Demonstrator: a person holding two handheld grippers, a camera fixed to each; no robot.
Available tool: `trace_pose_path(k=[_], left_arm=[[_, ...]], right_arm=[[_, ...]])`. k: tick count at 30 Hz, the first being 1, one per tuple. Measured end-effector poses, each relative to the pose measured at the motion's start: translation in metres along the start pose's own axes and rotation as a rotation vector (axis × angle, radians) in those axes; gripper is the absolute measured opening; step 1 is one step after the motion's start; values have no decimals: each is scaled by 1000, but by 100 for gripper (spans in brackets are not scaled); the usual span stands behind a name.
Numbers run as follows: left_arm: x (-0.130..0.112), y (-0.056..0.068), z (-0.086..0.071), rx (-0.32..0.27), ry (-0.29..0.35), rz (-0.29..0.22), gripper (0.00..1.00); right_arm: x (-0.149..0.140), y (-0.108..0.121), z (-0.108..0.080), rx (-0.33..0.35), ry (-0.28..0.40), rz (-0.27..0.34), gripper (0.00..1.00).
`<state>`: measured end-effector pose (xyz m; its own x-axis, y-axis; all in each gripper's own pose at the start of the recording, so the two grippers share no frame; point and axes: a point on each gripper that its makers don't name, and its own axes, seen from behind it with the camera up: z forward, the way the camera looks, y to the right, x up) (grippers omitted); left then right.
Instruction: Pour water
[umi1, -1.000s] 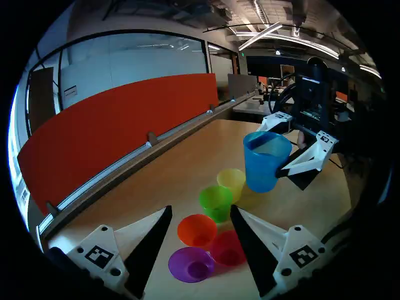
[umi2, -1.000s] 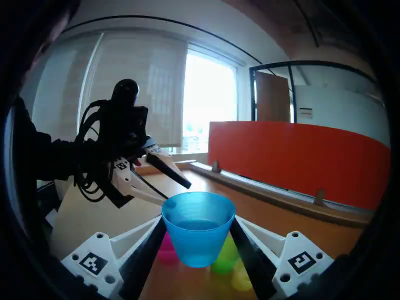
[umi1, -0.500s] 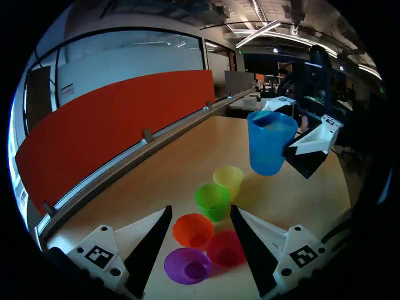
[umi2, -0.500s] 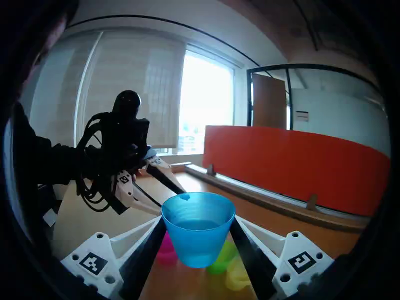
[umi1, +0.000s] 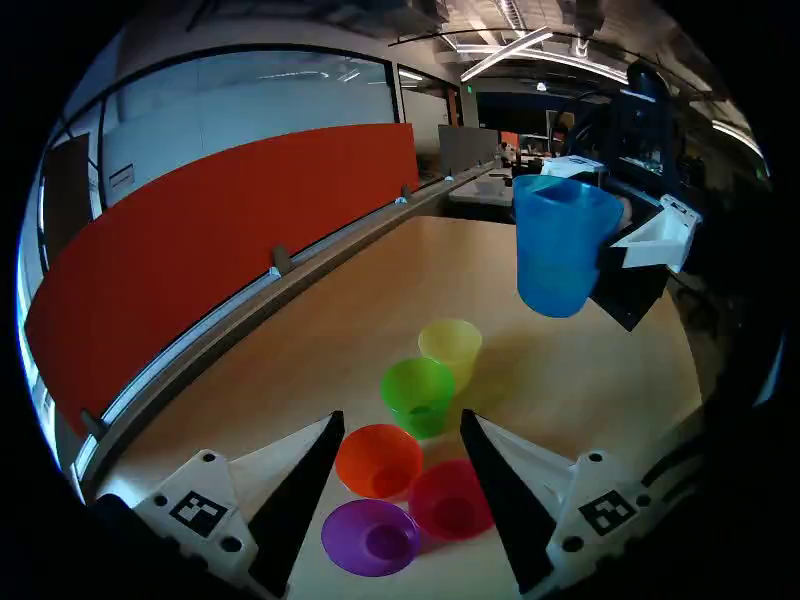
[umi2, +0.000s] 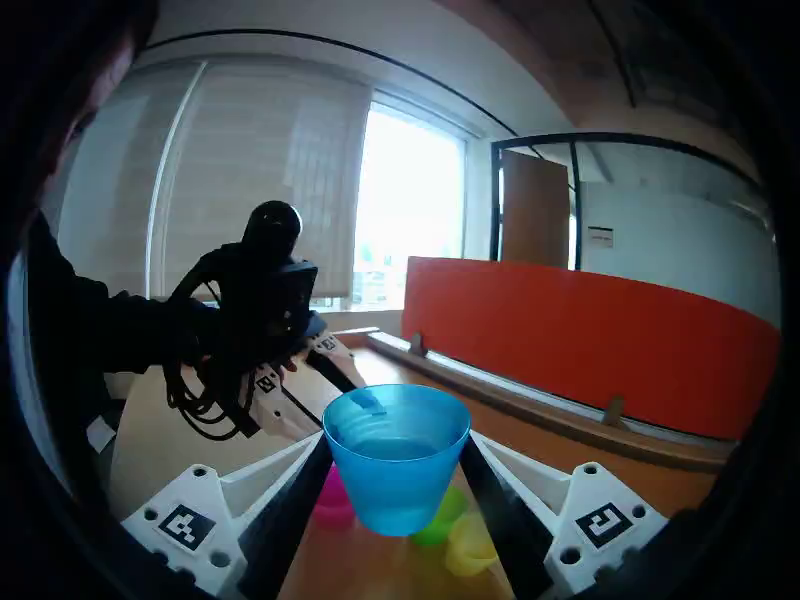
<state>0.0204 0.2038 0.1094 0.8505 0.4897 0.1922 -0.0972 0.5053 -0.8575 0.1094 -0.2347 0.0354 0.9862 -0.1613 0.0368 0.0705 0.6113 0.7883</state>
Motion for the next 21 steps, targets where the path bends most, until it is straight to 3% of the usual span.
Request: trace_pose_path(k=[21], left_arm=[[-5,6,32,-50,-64,27,86]], right_arm=[[20,5,-15,-59,23,12,89]])
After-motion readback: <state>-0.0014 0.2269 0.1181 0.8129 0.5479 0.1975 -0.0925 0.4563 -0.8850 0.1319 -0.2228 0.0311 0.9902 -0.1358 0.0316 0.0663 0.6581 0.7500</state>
